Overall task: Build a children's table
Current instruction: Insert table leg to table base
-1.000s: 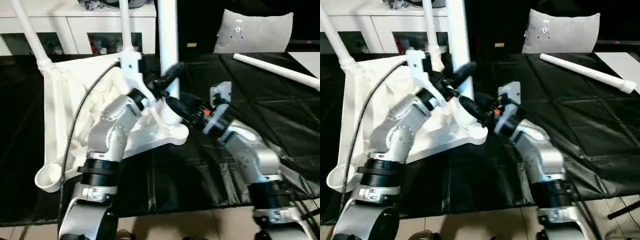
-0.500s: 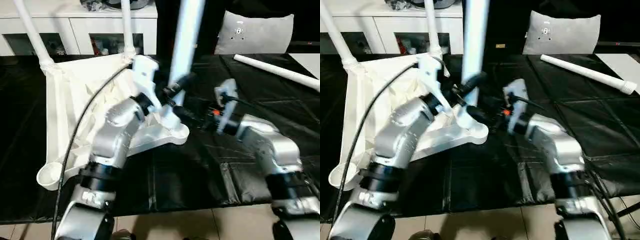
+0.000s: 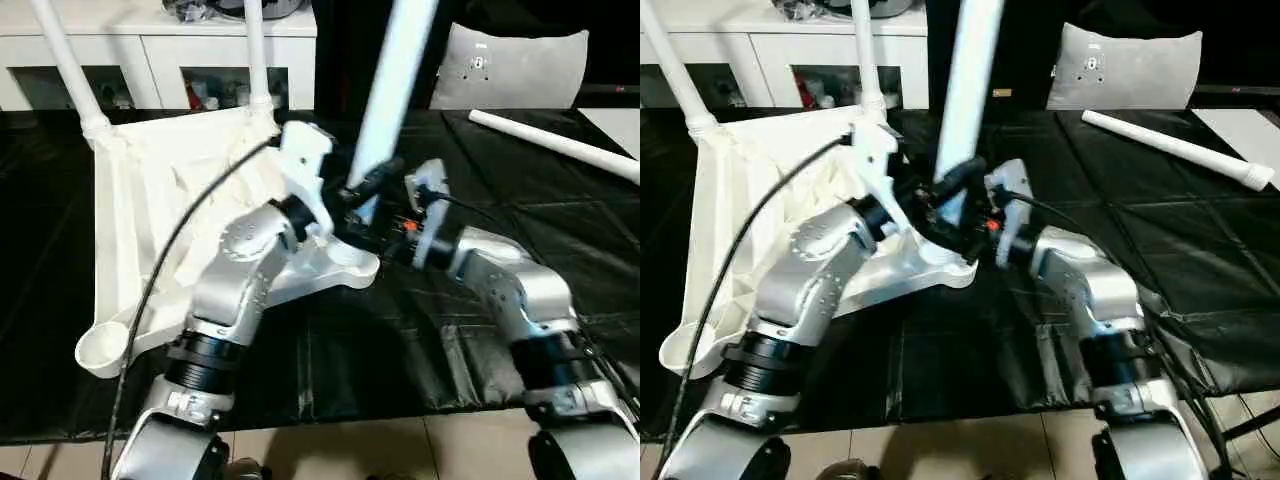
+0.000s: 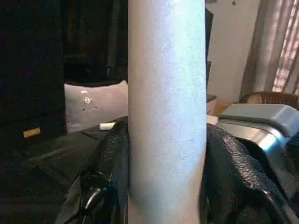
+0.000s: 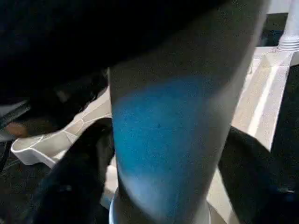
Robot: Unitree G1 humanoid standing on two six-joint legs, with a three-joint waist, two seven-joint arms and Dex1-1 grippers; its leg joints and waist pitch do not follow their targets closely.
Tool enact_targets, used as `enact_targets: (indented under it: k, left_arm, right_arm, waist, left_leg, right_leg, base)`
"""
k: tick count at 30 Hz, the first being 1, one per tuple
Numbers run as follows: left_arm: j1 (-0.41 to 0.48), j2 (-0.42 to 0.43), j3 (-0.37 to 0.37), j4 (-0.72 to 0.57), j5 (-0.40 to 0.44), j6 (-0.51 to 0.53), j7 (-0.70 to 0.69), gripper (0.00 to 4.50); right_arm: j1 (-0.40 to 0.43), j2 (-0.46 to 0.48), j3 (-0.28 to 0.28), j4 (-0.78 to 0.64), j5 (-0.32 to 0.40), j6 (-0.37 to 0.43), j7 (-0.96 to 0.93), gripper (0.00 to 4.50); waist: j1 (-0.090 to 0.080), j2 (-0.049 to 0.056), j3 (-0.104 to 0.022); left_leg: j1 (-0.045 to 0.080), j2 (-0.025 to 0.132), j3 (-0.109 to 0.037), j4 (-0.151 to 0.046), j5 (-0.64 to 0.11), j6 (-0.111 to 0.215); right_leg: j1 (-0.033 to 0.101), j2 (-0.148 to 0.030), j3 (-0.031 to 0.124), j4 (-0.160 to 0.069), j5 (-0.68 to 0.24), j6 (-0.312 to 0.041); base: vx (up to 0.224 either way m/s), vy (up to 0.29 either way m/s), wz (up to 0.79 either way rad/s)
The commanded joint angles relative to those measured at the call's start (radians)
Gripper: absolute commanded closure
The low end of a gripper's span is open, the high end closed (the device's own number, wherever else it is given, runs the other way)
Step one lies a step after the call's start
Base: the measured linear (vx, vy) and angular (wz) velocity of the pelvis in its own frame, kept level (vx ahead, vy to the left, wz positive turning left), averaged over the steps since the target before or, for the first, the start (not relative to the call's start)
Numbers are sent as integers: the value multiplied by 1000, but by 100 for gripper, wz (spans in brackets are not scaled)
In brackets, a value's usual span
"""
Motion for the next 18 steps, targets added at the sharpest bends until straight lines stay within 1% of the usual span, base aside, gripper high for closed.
enact_targets:
  k: [1,4,7,10,12,13,18]
  left_arm:
    - [0,-3,-8,-34,0,-5,-7,262]
    - [1,-4,-10,-36,1,-5,-6,262]
    - [3,-4,-12,-35,6,-6,-3,262]
    - [1,-3,-10,-30,9,-10,2,262]
    - [0,-2,-9,-27,10,-12,3,262]
    - [-1,0,-9,-26,11,-13,4,262]
    - [-4,2,-11,-23,9,-10,-2,262]
  right_arm:
    - [-19,0,-10,13,-13,-9,-3,142]
    - [-19,0,-10,14,-12,-9,-3,154]
    - [-20,-1,-10,20,-14,-12,-1,190]
    - [-18,0,-9,25,-17,-13,-1,200]
    - [-15,1,-7,24,-18,-13,-2,230]
    - [-14,1,-5,23,-18,-12,-2,237]
    - [-15,3,-1,30,-21,-14,-1,255]
  waist:
    - [2,-16,-74]
    - [2,-16,-73]
    - [1,-16,-72]
    - [1,-16,-72]
    - [1,-15,-73]
    - [1,-15,-73]
    - [1,-15,-74]
  left_leg:
    - [15,43,-9,-66,-142,33]
    - [14,43,-9,-67,-140,34]
    - [14,43,-9,-67,-147,32]
    - [14,43,-9,-67,-152,32]
    - [14,43,-9,-67,-148,30]
    - [15,43,-9,-67,-150,30]
    - [13,43,-9,-67,-142,32]
  right_leg:
    - [55,-66,43,-67,-188,-186]
    - [55,-66,42,-66,-186,-185]
    - [55,-66,42,-68,-199,-182]
    - [55,-66,42,-69,-211,-176]
    - [54,-66,42,-69,-207,-176]
    - [54,-66,42,-69,-205,-177]
    - [55,-66,42,-66,-186,-183]
  base:
    - [0,0,0]
    - [0,0,0]
    - [0,0,0]
    - [0,0,0]
    - [0,0,0]
    - [0,0,0]
    - [0,0,0]
